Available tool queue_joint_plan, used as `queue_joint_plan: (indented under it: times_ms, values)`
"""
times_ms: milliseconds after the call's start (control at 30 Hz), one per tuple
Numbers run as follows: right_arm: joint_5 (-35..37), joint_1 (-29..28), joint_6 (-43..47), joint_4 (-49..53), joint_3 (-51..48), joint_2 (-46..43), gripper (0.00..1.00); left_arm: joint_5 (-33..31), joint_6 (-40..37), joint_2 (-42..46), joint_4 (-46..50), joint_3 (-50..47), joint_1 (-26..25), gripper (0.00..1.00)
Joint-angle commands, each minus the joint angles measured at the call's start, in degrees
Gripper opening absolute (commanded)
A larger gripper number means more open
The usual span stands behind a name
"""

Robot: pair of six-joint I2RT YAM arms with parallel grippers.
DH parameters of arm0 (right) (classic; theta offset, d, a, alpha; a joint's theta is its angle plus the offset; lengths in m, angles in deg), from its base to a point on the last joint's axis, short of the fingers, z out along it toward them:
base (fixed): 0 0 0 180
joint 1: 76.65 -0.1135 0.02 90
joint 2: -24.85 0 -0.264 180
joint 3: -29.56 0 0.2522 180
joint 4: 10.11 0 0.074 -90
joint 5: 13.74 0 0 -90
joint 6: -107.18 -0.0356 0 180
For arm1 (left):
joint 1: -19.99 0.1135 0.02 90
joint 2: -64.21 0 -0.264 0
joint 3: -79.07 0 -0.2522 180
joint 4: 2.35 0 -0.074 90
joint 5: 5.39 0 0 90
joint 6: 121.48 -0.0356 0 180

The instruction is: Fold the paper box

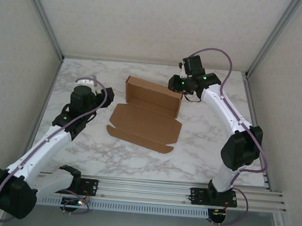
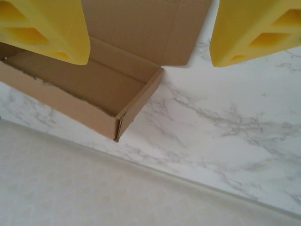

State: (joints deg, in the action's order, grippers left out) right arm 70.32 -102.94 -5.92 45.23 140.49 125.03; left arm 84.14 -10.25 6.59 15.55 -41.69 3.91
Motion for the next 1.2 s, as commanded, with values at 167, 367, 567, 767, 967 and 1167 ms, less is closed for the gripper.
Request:
queue_joint_plan:
  times_ms: [167, 367, 567, 767, 967, 1167]
  values:
    - [-0.2, 2.2, -1.0, 0.0, -0.5, 3.4, 0.34, -3.8, -1.2, 1.3, -0.2, -1.0, -0.5, 0.68]
    - [-0.1, 2.7, -1.0, -1.1, -2.5, 3.9, 0.34, -6.3, -1.5, 2.8, -1.3, -1.9, -0.9, 0.69]
    - [0.2, 4.0, -2.1, -2.0, -3.9, 5.6, 0.33, -6.7, -1.6, 3.0, -1.8, -2.1, -1.1, 0.69]
    - [1.3, 5.5, -3.3, -3.4, -4.8, 7.8, 0.34, -7.8, -1.7, 3.5, -1.9, -2.4, -1.1, 0.69]
    - [-1.6, 9.6, -7.1, -4.7, -3.5, 11.8, 0.35, -10.3, -1.8, 5.1, -2.0, -2.8, -1.2, 0.69]
    - [-3.0, 11.1, -9.9, -5.8, -6.0, 13.4, 0.35, -15.6, -2.1, 8.6, -2.4, -3.4, -1.4, 0.69]
